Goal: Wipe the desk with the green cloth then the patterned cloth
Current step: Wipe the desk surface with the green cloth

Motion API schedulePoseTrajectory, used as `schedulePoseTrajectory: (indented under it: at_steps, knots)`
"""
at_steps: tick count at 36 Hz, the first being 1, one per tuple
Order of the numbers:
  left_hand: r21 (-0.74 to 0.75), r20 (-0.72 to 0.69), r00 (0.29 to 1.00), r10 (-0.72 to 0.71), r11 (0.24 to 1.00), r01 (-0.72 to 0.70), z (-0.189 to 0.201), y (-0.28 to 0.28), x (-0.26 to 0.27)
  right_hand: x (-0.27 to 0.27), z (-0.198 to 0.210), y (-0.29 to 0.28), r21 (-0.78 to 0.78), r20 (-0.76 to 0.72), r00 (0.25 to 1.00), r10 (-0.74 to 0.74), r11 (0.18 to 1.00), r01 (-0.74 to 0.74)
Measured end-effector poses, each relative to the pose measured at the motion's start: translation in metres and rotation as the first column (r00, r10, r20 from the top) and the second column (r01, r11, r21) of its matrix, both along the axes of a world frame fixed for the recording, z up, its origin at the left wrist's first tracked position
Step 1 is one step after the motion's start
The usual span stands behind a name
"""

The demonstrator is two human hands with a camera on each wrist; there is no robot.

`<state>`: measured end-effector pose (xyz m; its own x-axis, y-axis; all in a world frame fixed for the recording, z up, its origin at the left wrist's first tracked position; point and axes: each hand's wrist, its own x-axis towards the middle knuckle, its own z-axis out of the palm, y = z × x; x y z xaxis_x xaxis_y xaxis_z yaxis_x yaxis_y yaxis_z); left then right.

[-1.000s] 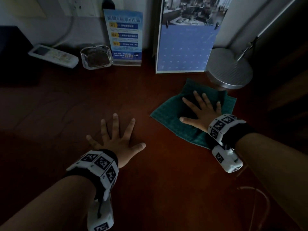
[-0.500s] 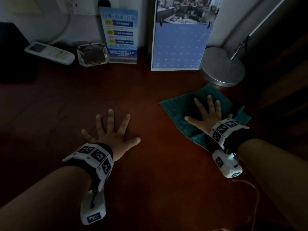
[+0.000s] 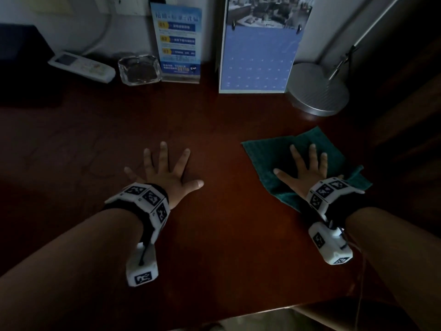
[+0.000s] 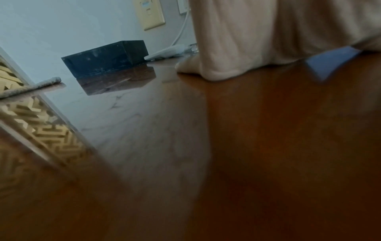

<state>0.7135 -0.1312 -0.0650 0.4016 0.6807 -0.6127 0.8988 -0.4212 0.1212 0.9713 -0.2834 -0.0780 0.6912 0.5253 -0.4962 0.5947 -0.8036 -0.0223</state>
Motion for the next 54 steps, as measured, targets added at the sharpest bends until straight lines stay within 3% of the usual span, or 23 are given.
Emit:
schedulePoseTrajectory:
  at_steps: [5, 11, 18, 34, 54]
  knots:
    - [0.061, -0.030, 1.000, -0.004, 0.998, 0.005, 0.000, -0.009, 0.002, -0.007, 0.002, -0.012, -0.008, 0.011, 1.000, -0.009, 1.000, 0.009]
    - [0.183, -0.019, 0.993, -0.114, 0.976, 0.115, 0.012, -0.032, 0.014, -0.013, 0.005, -0.028, -0.025, -0.007, 1.000, -0.009, 1.000, 0.009]
    - [-0.037, 0.039, 0.991, -0.130, 0.991, 0.131, 0.006, -0.068, 0.031, -0.018, 0.005, -0.046, -0.040, -0.018, 1.000, -0.014, 0.999, 0.014]
    - [-0.025, 0.011, 0.988, -0.156, 0.987, 0.156, -0.004, -0.068, 0.029, -0.034, 0.010, -0.067, -0.050, -0.040, 0.998, -0.056, 0.997, 0.054]
    - [-0.045, -0.041, 0.986, -0.164, 0.986, 0.162, 0.002, -0.067, 0.032, -0.069, 0.012, -0.124, -0.043, -0.037, 0.996, 0.079, 0.996, -0.080]
